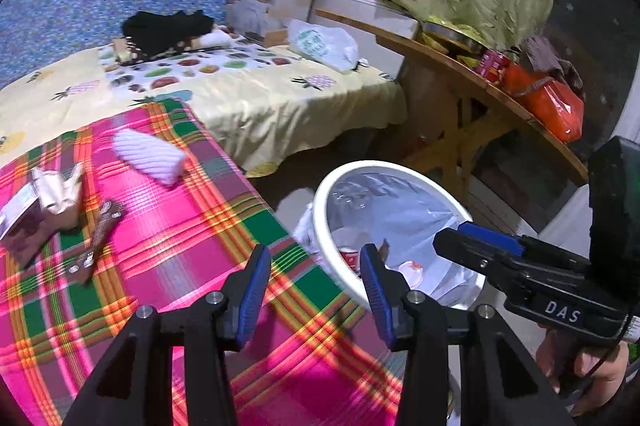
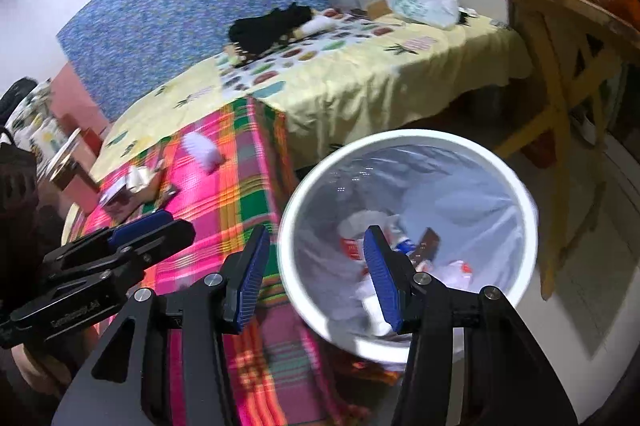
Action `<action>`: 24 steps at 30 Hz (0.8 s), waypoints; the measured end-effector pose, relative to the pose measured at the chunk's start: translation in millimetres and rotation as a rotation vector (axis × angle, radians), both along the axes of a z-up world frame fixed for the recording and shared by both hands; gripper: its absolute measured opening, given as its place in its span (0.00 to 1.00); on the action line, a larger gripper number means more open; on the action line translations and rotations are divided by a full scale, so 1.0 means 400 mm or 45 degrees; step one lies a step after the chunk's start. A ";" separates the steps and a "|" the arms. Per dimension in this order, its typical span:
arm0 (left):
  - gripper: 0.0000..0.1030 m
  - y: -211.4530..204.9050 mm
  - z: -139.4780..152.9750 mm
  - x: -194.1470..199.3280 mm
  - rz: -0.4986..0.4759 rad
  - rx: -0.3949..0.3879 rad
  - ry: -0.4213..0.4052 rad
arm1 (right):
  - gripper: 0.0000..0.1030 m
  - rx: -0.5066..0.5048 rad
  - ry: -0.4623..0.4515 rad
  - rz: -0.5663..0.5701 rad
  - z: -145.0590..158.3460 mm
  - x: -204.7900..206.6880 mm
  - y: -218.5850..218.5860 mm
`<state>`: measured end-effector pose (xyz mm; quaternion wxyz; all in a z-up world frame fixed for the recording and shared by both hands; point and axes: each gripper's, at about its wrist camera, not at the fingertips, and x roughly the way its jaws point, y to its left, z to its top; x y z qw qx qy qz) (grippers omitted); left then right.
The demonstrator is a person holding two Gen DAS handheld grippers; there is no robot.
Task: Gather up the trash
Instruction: 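Carry the cup and wrapper over the bin and open both grippers, then move both grippers back over the remaining trash on the bed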
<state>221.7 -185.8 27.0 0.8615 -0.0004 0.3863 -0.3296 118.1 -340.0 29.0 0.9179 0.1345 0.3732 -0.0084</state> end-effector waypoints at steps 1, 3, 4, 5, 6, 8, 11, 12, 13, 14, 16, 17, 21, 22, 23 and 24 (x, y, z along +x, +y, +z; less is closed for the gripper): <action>0.45 0.012 0.001 -0.005 0.012 0.003 0.001 | 0.49 -0.002 -0.002 0.015 0.002 0.001 0.009; 0.45 0.035 0.002 -0.014 0.030 0.006 0.001 | 0.49 -0.004 -0.009 0.050 0.008 0.003 0.030; 0.45 0.050 0.003 -0.019 0.039 0.008 0.000 | 0.49 -0.005 -0.013 0.064 0.011 0.003 0.039; 0.45 0.062 0.003 -0.023 0.047 0.010 0.000 | 0.49 -0.006 -0.017 0.078 0.013 0.004 0.049; 0.45 0.073 0.003 -0.027 0.056 0.010 -0.001 | 0.49 -0.007 -0.019 0.094 0.014 0.007 0.059; 0.45 0.101 0.004 -0.034 0.077 0.015 -0.008 | 0.49 -0.006 -0.023 0.123 0.016 0.010 0.077; 0.45 0.141 0.007 -0.039 0.121 0.016 -0.010 | 0.49 -0.017 -0.028 0.166 0.017 0.014 0.106; 0.45 0.150 0.007 -0.040 0.130 0.014 -0.011 | 0.49 -0.021 -0.028 0.180 0.019 0.015 0.118; 0.45 0.169 0.007 -0.041 0.147 0.013 -0.017 | 0.49 -0.022 -0.030 0.193 0.020 0.018 0.126; 0.45 0.178 0.008 -0.043 0.161 0.015 -0.022 | 0.49 -0.023 -0.031 0.202 0.021 0.021 0.133; 0.45 0.204 0.009 -0.043 0.191 0.017 -0.028 | 0.49 -0.032 -0.033 0.226 0.024 0.023 0.152; 0.45 0.215 0.009 -0.043 0.204 0.018 -0.029 | 0.49 -0.035 -0.033 0.234 0.024 0.024 0.157; 0.45 0.263 0.005 -0.044 0.259 0.021 -0.034 | 0.49 -0.041 -0.022 0.272 0.017 0.036 0.190; 0.45 0.275 0.004 -0.042 0.270 0.021 -0.034 | 0.49 -0.045 -0.017 0.280 0.015 0.038 0.199; 0.45 0.281 0.002 -0.041 0.279 0.022 -0.034 | 0.49 -0.049 -0.014 0.286 0.014 0.040 0.204; 0.45 0.295 0.000 -0.039 0.295 0.024 -0.032 | 0.49 -0.053 -0.011 0.296 0.013 0.044 0.213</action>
